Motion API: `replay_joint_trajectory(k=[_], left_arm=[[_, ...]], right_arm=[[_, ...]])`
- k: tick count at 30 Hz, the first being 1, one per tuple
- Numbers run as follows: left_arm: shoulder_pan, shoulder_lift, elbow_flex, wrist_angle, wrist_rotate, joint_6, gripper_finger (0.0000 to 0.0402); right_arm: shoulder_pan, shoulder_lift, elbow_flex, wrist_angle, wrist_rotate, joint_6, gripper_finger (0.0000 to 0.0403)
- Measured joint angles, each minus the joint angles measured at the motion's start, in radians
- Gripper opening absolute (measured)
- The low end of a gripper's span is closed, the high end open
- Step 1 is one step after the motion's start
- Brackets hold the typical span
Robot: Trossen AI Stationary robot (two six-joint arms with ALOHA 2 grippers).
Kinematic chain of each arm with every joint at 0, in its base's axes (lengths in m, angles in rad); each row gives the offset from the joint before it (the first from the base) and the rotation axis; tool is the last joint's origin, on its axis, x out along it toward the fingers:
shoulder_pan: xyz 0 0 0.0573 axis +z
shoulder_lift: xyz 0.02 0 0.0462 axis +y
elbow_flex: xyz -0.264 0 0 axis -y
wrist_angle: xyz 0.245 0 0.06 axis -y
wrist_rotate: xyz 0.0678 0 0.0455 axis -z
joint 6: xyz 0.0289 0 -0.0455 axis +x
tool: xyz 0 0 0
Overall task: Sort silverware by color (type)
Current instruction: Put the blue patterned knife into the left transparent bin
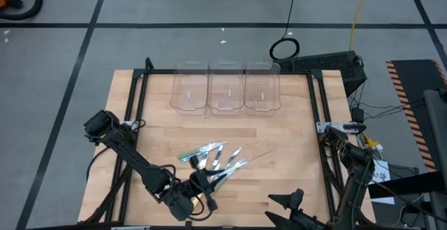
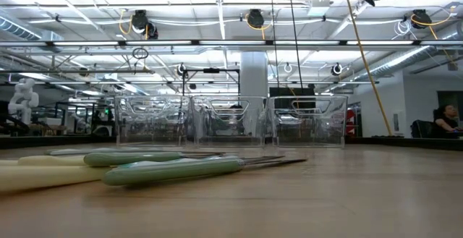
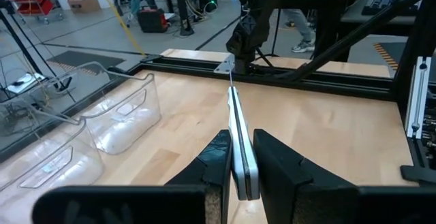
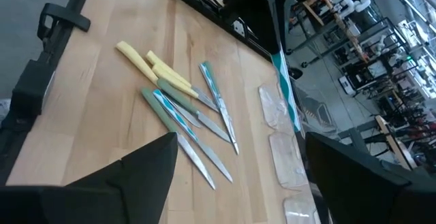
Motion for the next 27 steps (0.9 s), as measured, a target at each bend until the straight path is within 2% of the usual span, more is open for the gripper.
replay_joint_trajectory(k=[5, 8, 17, 25, 27], left_arm=[[-0.001, -0.001, 0.030, -0.009, -0.006, 0.027, 0.0057], [-0.004, -0.003, 0.051, -0.006, -0.007, 0.037, 0.0057], [-0.011, -0.003, 0.057, -0.035, -0.008, 0.026, 0.0057], [-0.010, -0.003, 0.057, -0.059, -0.018, 0.008, 0.0057], [-0.009, -0.003, 0.058, -0.060, -0.026, 0.011, 0.0058]], right_arm=[[0.000, 0.000, 0.000, 0.000, -0.010, 0.009, 0.0309], [0.000, 0.000, 0.000, 0.000, -0.040, 0.015, 0.0287], [0.000, 0.000, -0.003, 0.001, -0.050, 0.012, 0.0164], [-0.001, -0.003, -0.097, 0.000, -0.055, 0.016, 0.0065], [-0.003, -0.003, -0.104, 0.000, -0.084, 0.018, 0.0046]])
